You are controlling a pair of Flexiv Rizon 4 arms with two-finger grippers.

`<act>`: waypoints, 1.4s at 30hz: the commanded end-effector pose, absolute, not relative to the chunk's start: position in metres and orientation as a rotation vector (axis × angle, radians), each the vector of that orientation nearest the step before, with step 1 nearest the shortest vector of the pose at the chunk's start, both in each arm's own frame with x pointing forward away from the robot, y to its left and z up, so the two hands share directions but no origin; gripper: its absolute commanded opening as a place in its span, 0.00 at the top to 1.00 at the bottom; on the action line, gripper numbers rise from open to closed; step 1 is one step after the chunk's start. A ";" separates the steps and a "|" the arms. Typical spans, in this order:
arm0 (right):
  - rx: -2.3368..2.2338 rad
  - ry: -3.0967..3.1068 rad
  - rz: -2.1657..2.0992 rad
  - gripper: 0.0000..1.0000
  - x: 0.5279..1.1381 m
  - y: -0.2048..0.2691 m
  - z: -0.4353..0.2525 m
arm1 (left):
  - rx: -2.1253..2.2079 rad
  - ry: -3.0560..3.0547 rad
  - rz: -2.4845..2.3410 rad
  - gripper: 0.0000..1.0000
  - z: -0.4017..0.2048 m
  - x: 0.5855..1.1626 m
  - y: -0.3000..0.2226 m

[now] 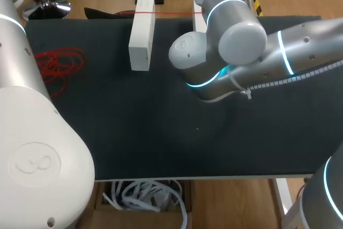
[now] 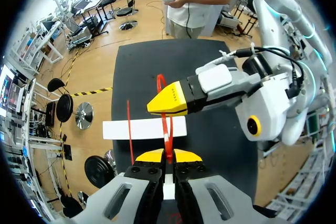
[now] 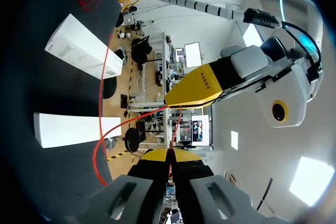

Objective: Grab the tape and strap the tape.

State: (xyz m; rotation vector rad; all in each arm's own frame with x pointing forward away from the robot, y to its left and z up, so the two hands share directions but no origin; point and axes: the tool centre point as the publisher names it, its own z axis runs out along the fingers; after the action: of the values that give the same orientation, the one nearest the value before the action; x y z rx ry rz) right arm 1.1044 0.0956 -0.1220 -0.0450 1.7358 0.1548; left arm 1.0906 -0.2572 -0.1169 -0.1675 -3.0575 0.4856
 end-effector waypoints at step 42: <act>-0.100 1.735 0.203 1.00 1.102 0.112 -0.114 | -0.168 -3.056 0.476 1.00 -0.115 1.091 -0.258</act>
State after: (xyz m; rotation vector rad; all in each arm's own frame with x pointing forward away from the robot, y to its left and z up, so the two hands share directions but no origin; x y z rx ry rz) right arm 1.1031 0.1121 -0.1167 -0.0961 1.7256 0.2028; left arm 1.0907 -0.2570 -0.1170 -0.1672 -3.0576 0.4852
